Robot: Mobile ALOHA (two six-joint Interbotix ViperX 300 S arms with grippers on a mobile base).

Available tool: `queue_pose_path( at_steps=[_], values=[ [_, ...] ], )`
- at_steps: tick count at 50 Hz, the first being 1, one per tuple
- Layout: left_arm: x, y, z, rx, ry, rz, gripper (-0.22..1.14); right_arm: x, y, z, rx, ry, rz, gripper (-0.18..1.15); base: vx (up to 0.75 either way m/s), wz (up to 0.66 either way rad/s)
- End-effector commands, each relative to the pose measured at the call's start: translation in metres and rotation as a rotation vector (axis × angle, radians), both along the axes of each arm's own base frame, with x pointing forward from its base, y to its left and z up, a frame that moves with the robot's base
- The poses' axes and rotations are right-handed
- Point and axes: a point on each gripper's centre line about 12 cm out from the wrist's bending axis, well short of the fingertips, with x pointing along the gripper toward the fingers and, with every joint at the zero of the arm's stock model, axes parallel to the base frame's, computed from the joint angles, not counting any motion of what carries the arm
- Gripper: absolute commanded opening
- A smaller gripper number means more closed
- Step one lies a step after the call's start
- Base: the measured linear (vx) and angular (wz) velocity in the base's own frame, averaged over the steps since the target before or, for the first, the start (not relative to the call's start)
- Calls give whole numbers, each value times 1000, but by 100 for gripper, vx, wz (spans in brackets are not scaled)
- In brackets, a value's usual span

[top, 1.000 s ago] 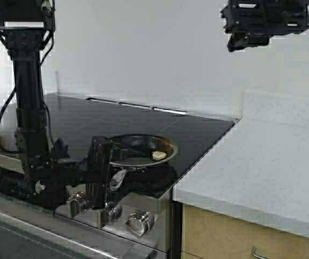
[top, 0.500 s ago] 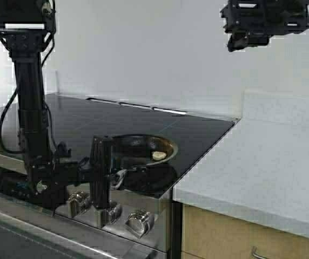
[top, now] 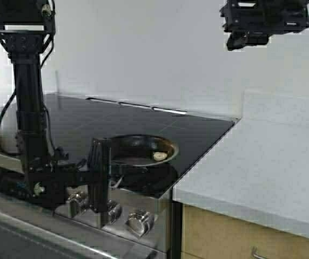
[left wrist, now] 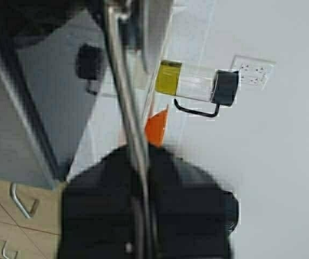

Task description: Add oil to the pan and cook the shrimp and serve it

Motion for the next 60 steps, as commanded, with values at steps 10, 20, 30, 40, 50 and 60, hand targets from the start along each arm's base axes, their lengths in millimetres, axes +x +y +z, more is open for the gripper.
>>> queue_pose_path(
  at_steps=[10,20,30,40,50,60],
  values=[
    [10,-2,53,-48,-130,23,3,5,3,13,21,-31,1,6,0,2],
    [6,0,66,-46,-140,24,3,5,4,15,18,-19,5,6,2,15],
    [3,2,75,-55,-148,31,3,6,6,16,14,-1,11,6,2,26],
    [4,4,77,-64,-146,57,3,7,7,18,12,11,14,6,2,38],
    [12,6,79,-69,-159,92,3,9,8,17,8,23,16,6,-2,39],
    [13,5,79,-64,-157,94,3,11,9,8,-12,37,18,6,-4,35]
  ],
)
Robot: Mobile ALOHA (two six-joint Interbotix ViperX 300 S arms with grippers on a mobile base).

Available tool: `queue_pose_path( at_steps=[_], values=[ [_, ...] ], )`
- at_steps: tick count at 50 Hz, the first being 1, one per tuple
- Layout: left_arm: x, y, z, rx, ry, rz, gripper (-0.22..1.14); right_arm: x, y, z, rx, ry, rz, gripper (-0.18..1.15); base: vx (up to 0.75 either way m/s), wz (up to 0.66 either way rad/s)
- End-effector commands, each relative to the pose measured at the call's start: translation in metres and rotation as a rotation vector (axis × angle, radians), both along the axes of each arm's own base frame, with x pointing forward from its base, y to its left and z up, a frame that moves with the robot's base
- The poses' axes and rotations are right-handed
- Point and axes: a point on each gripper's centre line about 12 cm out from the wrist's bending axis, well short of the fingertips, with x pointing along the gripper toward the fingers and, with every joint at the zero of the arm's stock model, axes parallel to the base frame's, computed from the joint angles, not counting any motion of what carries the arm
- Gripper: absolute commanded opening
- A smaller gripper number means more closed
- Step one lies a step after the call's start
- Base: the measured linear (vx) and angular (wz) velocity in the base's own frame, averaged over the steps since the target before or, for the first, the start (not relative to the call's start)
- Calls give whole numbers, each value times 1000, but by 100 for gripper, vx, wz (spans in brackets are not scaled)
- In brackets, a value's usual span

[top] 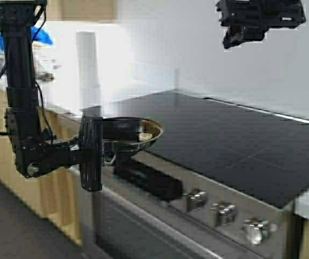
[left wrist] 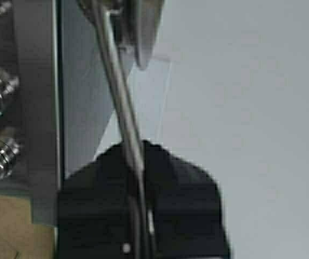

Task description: Add oil to the pan and cook the shrimp and serve it

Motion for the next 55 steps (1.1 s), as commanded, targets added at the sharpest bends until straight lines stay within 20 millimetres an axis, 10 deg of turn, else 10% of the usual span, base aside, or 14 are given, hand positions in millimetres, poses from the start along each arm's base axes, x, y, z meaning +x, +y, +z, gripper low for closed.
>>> queue_pose_path(
  at_steps=[1,55],
  values=[
    [15,-6,32,-28,-126,-2,3,5,3,3,3,-15,1,6,-4,32],
    [14,1,75,-19,-185,-17,3,6,4,2,-1,-14,3,6,-2,40]
  ],
)
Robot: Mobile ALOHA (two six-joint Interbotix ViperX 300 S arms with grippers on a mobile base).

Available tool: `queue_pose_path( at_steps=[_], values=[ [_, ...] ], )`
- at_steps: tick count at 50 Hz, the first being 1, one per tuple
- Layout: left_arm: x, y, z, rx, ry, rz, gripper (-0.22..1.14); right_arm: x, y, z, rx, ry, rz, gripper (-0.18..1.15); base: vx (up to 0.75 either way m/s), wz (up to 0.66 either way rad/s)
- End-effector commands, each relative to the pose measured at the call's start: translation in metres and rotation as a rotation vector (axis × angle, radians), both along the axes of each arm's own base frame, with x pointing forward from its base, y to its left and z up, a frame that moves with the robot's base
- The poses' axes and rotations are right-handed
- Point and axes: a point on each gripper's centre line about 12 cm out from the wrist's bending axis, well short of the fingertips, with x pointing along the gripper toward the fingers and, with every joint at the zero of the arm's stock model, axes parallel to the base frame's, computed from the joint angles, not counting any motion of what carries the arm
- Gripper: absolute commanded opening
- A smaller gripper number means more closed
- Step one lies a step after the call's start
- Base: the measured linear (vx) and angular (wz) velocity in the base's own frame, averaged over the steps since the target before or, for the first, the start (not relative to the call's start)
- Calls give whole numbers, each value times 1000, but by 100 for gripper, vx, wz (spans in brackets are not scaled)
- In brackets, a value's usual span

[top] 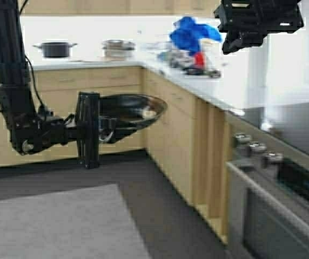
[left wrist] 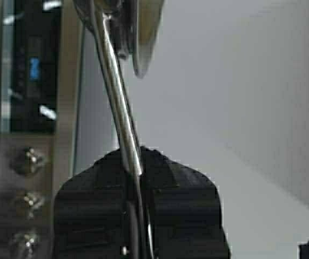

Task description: Add oil to the pan and cook the shrimp and serve it

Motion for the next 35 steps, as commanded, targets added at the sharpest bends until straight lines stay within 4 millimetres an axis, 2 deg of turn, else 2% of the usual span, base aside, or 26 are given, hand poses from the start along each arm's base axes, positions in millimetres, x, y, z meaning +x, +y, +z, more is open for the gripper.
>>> queue_pose_path(
  at_steps=[1,16,35],
  values=[
    [11,-1,28,-11,-115,4,3,3,2,8,14,-29,1,6,0,40],
    [9,-3,27,-10,-115,-16,3,4,4,12,20,-16,1,6,1,49],
    [9,-4,12,4,-90,-28,3,3,4,11,17,-7,3,6,4,58]
  ],
)
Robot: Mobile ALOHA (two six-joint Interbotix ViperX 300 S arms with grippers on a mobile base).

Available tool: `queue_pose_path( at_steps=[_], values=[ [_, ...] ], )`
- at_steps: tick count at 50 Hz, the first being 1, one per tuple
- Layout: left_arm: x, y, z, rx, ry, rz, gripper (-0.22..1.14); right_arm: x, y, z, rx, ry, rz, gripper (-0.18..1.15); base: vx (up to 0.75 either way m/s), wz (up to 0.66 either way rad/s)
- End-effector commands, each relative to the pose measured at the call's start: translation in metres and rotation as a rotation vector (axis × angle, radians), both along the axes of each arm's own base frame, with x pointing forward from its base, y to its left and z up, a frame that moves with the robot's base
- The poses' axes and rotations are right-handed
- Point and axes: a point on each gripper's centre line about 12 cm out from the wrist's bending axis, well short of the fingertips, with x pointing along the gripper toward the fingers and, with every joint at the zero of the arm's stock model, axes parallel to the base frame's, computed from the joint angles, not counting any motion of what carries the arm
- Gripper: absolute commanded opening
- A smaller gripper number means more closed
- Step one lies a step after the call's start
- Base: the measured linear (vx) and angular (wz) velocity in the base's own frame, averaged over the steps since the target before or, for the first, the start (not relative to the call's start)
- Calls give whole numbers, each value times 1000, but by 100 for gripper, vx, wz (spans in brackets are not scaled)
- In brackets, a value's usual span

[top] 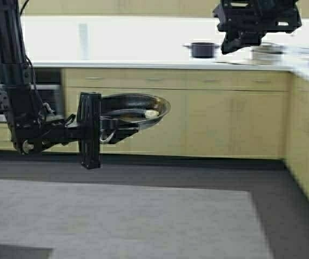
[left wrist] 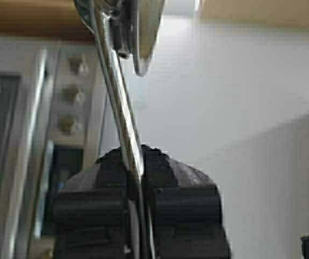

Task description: Add oil to the pan and cook the shrimp and serve it

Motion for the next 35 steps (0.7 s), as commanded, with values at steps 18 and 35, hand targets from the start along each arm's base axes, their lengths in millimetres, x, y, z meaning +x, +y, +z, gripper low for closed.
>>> queue_pose_path(
  at_steps=[18,35],
  values=[
    [6,-2,14,2,-82,-1,3,4,3,10,18,-24,-1,6,3,48],
    [8,6,21,-1,-87,19,3,4,3,8,8,-22,4,6,3,50]
  ],
)
